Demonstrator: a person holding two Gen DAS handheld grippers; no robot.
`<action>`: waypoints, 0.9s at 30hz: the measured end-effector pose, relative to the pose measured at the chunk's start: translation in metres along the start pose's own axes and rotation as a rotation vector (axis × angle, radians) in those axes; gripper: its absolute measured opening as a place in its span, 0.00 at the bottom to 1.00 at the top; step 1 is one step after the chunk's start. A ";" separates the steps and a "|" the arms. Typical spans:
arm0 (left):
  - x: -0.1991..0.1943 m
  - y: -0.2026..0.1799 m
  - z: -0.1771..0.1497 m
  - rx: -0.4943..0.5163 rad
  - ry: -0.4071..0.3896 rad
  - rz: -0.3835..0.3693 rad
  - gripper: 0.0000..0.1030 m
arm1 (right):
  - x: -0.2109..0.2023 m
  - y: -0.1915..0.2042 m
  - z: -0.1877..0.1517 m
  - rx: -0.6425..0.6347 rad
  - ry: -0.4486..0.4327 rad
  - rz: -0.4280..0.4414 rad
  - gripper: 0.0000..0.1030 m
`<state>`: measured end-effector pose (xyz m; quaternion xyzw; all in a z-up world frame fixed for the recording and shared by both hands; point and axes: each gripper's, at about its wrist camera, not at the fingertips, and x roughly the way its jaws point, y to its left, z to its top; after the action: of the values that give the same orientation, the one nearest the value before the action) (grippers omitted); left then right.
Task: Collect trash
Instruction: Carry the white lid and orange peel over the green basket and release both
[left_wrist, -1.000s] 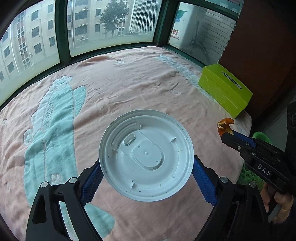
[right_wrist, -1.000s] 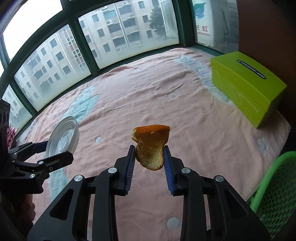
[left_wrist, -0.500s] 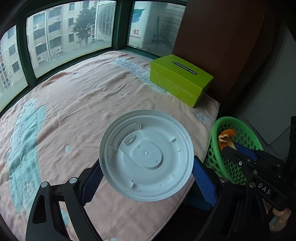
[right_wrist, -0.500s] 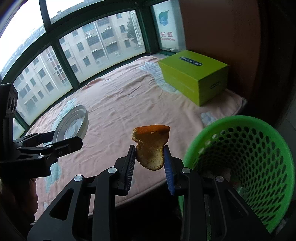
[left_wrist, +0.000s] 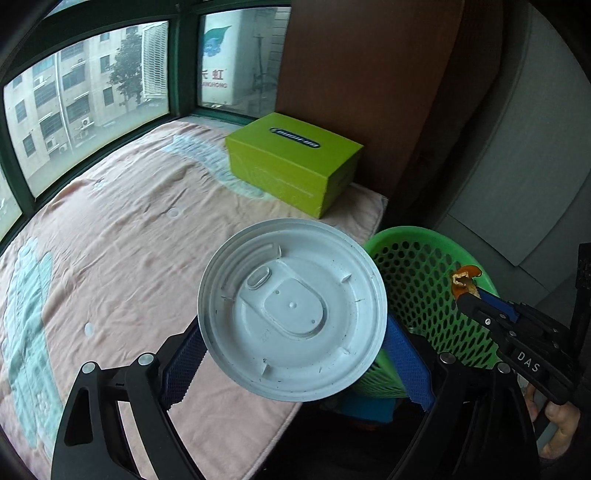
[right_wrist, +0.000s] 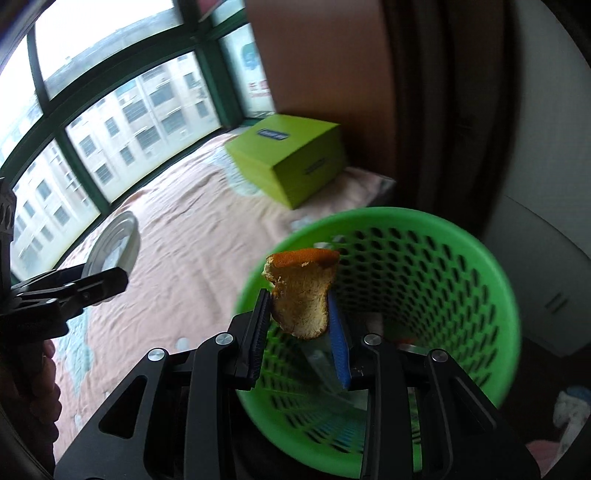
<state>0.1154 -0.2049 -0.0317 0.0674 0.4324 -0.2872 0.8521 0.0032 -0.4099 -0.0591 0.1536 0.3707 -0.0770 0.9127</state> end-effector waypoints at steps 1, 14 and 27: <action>0.000 -0.005 0.001 0.008 0.000 -0.005 0.85 | -0.001 -0.006 0.000 0.008 -0.002 -0.012 0.32; 0.006 -0.055 0.016 0.098 -0.003 -0.050 0.85 | -0.022 -0.057 -0.005 0.112 -0.034 -0.082 0.46; 0.028 -0.097 0.019 0.169 0.042 -0.079 0.85 | -0.049 -0.071 -0.011 0.141 -0.080 -0.112 0.63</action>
<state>0.0886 -0.3037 -0.0284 0.1282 0.4268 -0.3544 0.8221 -0.0565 -0.4714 -0.0478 0.1931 0.3357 -0.1601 0.9080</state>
